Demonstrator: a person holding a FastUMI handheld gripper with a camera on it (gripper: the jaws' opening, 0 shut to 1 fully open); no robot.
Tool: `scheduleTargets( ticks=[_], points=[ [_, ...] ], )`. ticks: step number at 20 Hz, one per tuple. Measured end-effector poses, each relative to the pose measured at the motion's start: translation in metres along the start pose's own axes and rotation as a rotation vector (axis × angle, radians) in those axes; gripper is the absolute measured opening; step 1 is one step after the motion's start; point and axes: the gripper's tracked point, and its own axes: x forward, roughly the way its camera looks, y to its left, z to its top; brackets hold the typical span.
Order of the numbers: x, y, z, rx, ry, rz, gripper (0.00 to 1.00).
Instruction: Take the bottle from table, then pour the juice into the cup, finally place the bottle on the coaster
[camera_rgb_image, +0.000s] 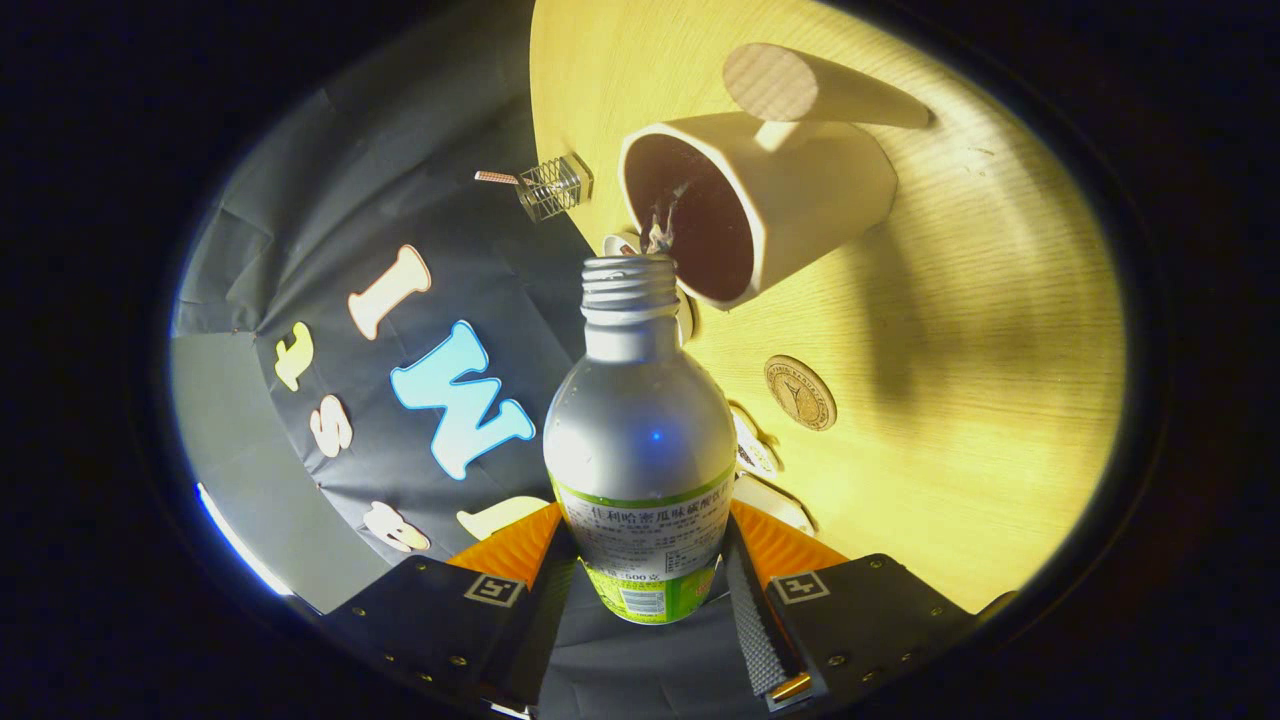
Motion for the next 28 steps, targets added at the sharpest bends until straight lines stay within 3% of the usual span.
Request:
scheduleTargets(
  ticks=[18, 28],
  points=[
    [0.002, 0.009, -0.012, 0.12, 0.004, -0.01, 0.75],
    [0.001, 0.009, -0.01, 0.112, 0.011, -0.035, 0.75]
  ],
)
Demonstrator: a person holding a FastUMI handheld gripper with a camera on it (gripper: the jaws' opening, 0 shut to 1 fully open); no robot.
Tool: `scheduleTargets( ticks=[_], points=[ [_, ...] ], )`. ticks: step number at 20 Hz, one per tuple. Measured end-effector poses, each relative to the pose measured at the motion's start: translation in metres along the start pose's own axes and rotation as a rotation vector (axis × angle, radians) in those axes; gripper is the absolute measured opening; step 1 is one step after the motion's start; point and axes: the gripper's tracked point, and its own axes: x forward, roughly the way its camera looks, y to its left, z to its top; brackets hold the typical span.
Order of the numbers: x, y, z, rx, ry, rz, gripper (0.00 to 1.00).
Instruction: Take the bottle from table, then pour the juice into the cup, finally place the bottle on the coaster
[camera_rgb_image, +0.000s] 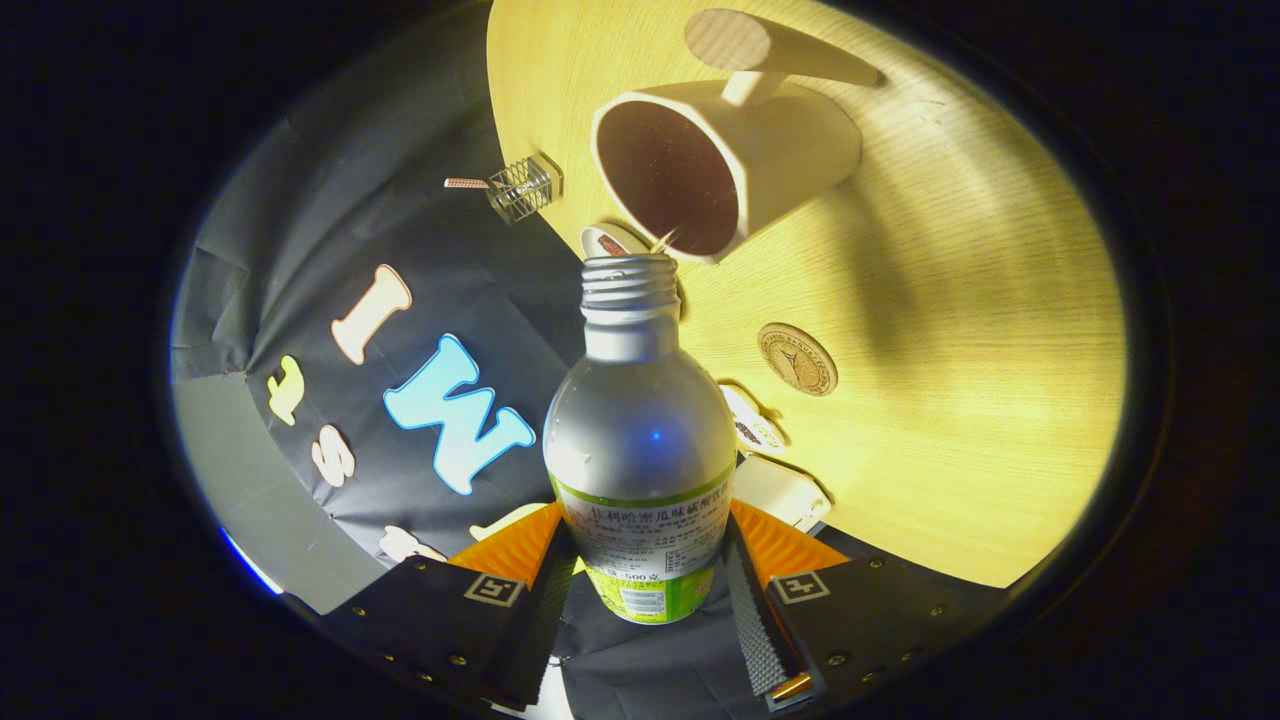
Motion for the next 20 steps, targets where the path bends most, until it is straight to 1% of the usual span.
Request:
scheduleTargets(
  ticks=[14, 18, 20],
  points=[
    [0.004, 0.007, 0.006, 0.018, -0.027, -0.005, 0.75],
    [0.003, 0.003, 0.007, -0.011, -0.04, -0.013, 0.75],
    [0.005, -0.002, 0.011, -0.064, -0.057, -0.036, 0.75]
  ],
)
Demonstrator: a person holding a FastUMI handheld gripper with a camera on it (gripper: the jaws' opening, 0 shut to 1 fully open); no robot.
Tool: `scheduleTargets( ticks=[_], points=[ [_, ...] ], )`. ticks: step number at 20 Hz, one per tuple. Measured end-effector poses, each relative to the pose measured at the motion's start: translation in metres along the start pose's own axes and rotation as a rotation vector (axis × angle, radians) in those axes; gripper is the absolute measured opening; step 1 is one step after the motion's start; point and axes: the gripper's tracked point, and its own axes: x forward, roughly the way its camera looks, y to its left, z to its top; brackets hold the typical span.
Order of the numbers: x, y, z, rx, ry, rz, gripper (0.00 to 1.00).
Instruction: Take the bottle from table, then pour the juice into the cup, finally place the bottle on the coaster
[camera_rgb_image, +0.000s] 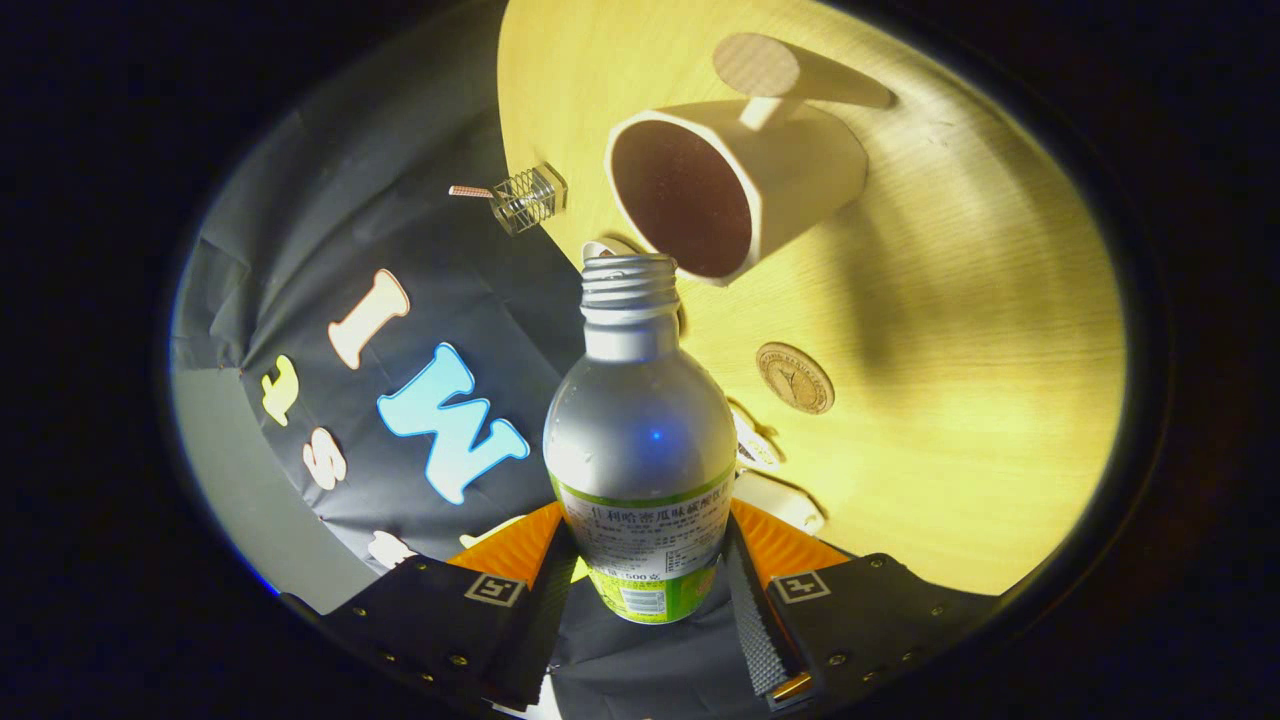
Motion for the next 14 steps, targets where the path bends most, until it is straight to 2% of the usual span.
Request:
scheduleTargets(
  ticks=[4, 9, 14],
  points=[
    [0.001, -0.01, 0.01, -0.092, -0.036, -0.03, 0.75],
    [-0.007, -0.025, 0.024, -0.309, -0.065, -0.078, 0.75],
    [-0.009, -0.034, 0.036, -0.498, -0.099, -0.091, 0.75]
  ],
)
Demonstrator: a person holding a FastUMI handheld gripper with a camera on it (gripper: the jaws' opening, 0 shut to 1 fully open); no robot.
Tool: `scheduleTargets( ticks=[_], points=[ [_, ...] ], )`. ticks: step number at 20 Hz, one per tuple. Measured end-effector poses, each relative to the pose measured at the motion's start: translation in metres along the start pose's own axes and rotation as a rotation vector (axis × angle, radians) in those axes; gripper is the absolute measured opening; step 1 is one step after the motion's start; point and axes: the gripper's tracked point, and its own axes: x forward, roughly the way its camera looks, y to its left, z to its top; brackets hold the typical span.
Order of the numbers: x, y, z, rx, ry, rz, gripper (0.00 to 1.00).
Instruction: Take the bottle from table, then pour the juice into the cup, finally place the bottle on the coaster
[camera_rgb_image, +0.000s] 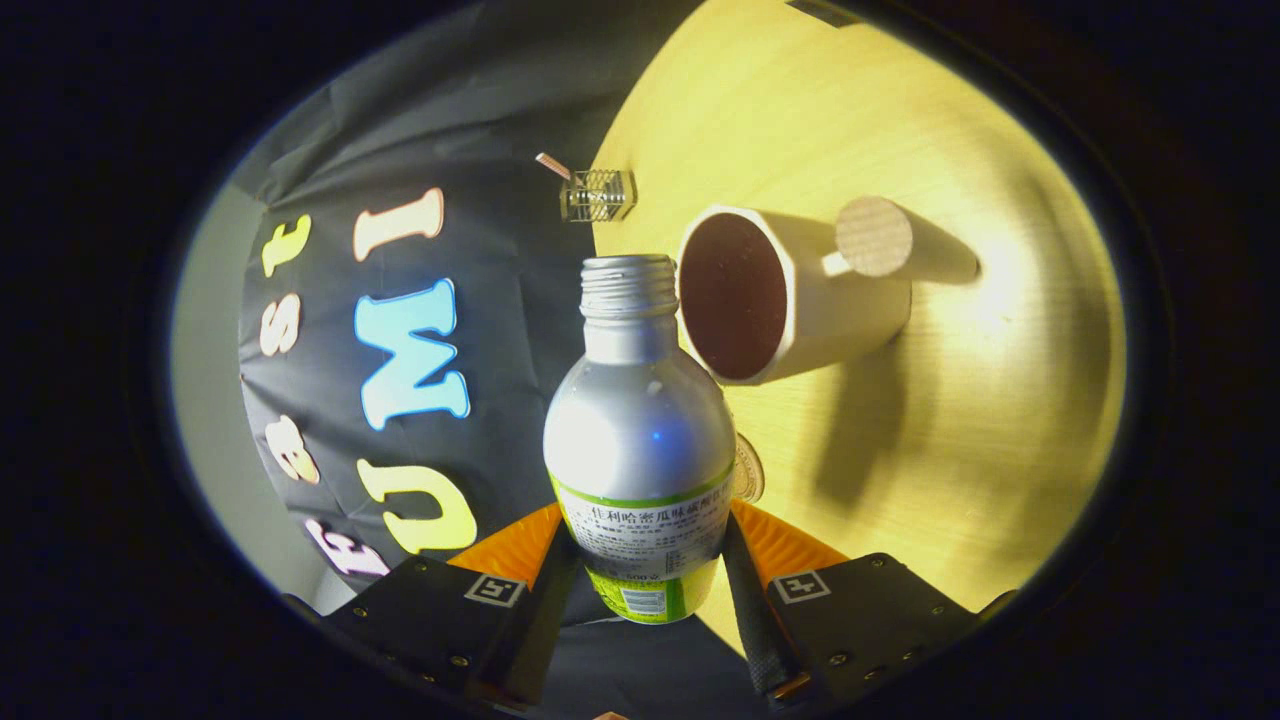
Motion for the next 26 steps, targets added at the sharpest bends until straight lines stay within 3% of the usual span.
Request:
scheduleTargets(
  ticks=[14, 26],
  points=[
    [0.017, -0.035, -0.015, -0.538, -0.012, -0.096, 0.75],
    [0.034, -0.026, -0.029, -0.995, -0.085, -0.146, 0.75]
  ],
)
